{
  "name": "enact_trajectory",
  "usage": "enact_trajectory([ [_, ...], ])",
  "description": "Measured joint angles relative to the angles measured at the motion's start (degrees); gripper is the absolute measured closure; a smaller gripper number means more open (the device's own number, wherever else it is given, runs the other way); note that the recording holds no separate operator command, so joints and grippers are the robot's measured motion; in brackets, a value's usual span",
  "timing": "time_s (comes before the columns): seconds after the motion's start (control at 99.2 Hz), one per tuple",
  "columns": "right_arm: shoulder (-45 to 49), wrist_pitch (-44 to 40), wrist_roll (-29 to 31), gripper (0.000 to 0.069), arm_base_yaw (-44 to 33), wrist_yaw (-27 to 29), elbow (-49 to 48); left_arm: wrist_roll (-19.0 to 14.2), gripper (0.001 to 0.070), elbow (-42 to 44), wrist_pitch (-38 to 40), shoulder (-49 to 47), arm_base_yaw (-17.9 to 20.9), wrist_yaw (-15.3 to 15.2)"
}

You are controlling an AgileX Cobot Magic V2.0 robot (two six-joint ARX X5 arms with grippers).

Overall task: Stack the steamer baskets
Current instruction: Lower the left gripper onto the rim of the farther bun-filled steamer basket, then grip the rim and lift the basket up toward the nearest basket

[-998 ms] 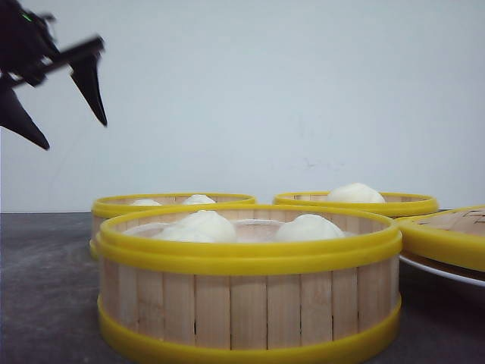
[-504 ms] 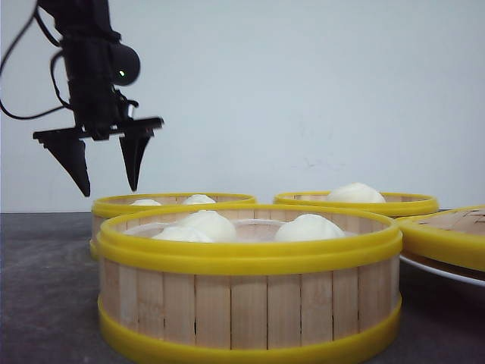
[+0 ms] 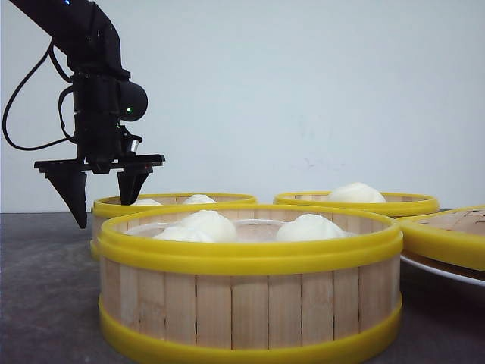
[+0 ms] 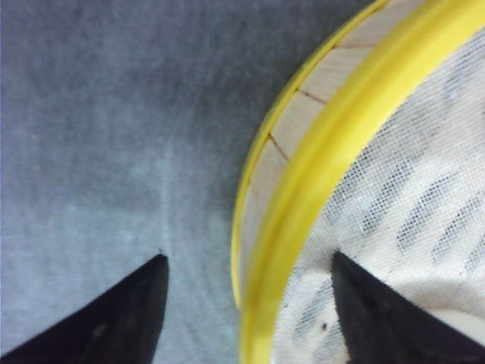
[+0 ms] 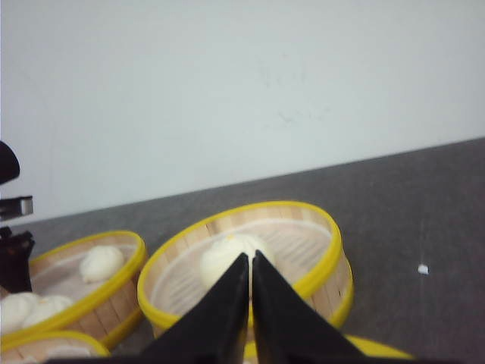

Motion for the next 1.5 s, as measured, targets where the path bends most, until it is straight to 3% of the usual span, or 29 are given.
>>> enact_trajectory([
  [0.192,0.0,-2.3,0.0,0.0687,0.0,0.0,0.0,-0.3,0.0481,0.4,0.0,0.3,-0.4,0.4],
  [0.363,0.0,-2.6,0.0,0.0687,0.0,0.0,0.0,-0.2,0.0536,0.4,0.3,0.3,-0.6,0.5],
  [0.554,0.0,-2.6,0.0,0.0687,0.0,0.0,0.0,0.0,0.0667,0.6,-0.2,0.3,-0.3,0.1],
  [0.837,0.0,-2.7,0.0,0.0687,0.0,0.0,0.0,0.0,0.0686,3.2,-2.7,1.3,-0.2,0.0],
  [1.048,0.0,-2.7,0.0,0.0687,0.0,0.0,0.0,1.2,0.0688,10.6,-7.7,2.2,-0.2,0.3],
  [1.2,0.0,-2.7,0.0,0.0687,0.0,0.0,0.0,2.9,0.0688,19.2,-10.1,2.2,0.3,6.3],
  [1.3,0.0,-2.8,0.0,0.0687,0.0,0.0,0.0,3.6,0.0688,24.8,-10.2,2.1,0.7,8.5],
  [1.431,0.0,-3.9,0.0,0.0687,0.0,-0.4,0.0,3.2,0.0688,25.8,-10.3,0.5,1.4,15.1],
  [1.502,0.0,-4.5,0.5,0.0687,0.0,-0.4,0.0,3.0,0.0688,25.8,-10.3,-0.7,1.0,16.1],
])
